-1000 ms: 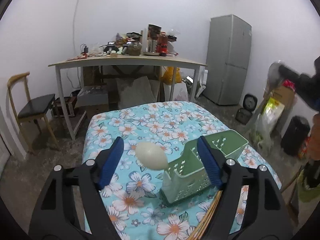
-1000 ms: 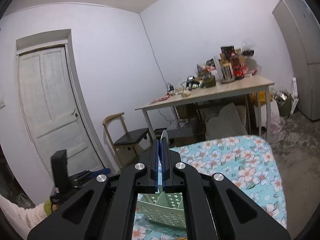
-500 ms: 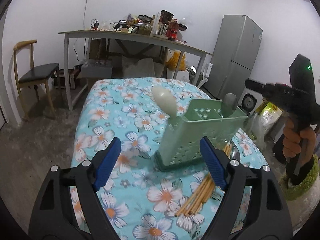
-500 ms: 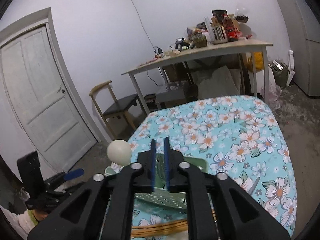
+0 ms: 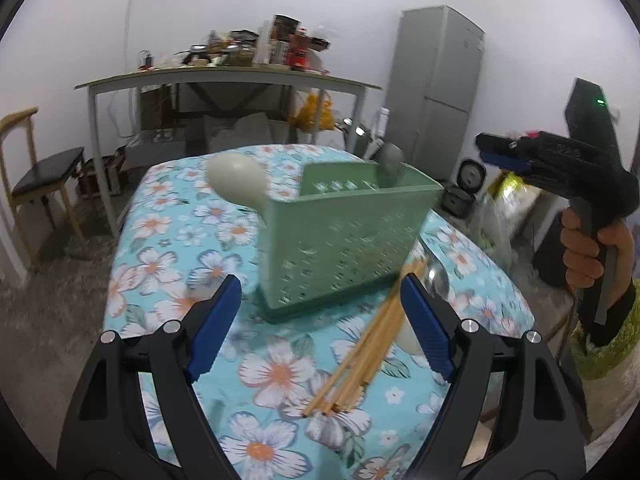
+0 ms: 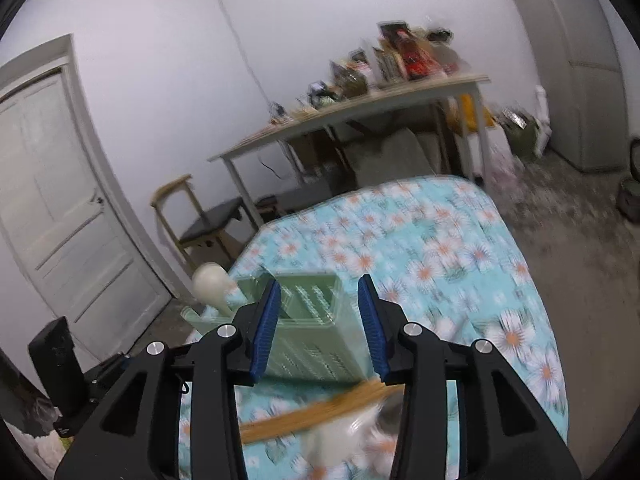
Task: Organize utensils
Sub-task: 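Reach the right tool to the metal spoon and grasp its handle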
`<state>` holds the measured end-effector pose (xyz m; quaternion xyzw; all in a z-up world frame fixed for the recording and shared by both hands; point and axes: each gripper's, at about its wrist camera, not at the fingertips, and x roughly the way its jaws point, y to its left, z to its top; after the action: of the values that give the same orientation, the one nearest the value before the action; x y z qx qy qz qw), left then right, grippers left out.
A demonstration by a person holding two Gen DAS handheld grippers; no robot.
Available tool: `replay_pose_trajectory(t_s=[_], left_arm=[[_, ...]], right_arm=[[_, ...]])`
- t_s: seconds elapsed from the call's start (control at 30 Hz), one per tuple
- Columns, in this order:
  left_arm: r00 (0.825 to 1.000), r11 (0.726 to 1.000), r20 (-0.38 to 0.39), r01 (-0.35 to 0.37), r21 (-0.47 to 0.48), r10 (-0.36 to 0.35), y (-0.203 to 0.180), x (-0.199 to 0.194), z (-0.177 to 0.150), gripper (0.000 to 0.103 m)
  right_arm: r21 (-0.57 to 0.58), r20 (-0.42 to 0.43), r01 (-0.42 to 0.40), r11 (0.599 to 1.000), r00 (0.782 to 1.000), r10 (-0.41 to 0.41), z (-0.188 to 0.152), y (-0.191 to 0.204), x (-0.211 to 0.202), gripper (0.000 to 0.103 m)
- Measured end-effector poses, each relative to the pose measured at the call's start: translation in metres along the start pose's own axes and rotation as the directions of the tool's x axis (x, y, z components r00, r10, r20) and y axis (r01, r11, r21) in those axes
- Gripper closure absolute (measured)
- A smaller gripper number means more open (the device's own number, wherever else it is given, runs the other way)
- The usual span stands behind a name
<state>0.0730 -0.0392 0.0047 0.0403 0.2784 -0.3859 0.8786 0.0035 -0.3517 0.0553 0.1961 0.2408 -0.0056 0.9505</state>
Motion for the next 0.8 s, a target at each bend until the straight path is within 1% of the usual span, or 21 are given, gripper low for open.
replay_pose_trajectory(t_s=[0.1, 0.17, 0.23, 0.3, 0.37, 0.43, 0.53, 0.67, 0.8], left_arm=[[1.0, 0.998, -0.019, 0.023, 0.053, -0.022, -0.017, 0.008, -0.007, 0.025], [0.999, 0.995, -0.034, 0.037, 0.091, -0.034, -0.028, 0.015, -0.013, 0.025], [0.998, 0.992, -0.053, 0.052, 0.115, -0.046, -0.038, 0.022, -0.02, 0.025], [0.995, 0.989, -0.077, 0.069, 0.132, -0.059, -0.047, 0.029, -0.026, 0.025], [0.993, 0.985, -0.096, 0.083, 0.149, -0.07, -0.055, 0.034, -0.031, 0.025], [0.991, 0.981, -0.105, 0.093, 0.169, -0.076, -0.062, 0.037, -0.034, 0.025], [0.99, 0.977, -0.117, 0.102, 0.19, -0.081, -0.07, 0.041, -0.037, 0.025], [0.988, 0.975, -0.125, 0.11, 0.193, -0.087, -0.075, 0.045, -0.037, 0.025], [0.986, 0.975, -0.136, 0.118, 0.19, -0.093, -0.076, 0.051, -0.036, 0.025]], right_arm=[[0.08, -0.073, 0.03, 0.996, 0.997, -0.024, -0.023, -0.023, 0.008, 0.063], [0.124, -0.13, 0.059, 0.99, 0.991, -0.043, -0.041, -0.036, 0.015, 0.063], [0.161, -0.192, 0.083, 0.983, 0.98, -0.051, -0.057, -0.046, 0.024, 0.063], [0.206, -0.263, 0.103, 0.973, 0.964, -0.046, -0.076, -0.057, 0.035, 0.063], [0.234, -0.311, 0.113, 0.966, 0.95, -0.035, -0.091, -0.064, 0.043, 0.063], [0.26, -0.336, 0.117, 0.958, 0.942, -0.024, -0.1, -0.069, 0.048, 0.063], [0.291, -0.349, 0.112, 0.95, 0.937, -0.004, -0.109, -0.077, 0.054, 0.063], [0.323, -0.355, 0.107, 0.94, 0.935, 0.016, -0.112, -0.083, 0.063, 0.063], [0.373, -0.344, 0.082, 0.924, 0.937, 0.056, -0.11, -0.091, 0.074, 0.063]])
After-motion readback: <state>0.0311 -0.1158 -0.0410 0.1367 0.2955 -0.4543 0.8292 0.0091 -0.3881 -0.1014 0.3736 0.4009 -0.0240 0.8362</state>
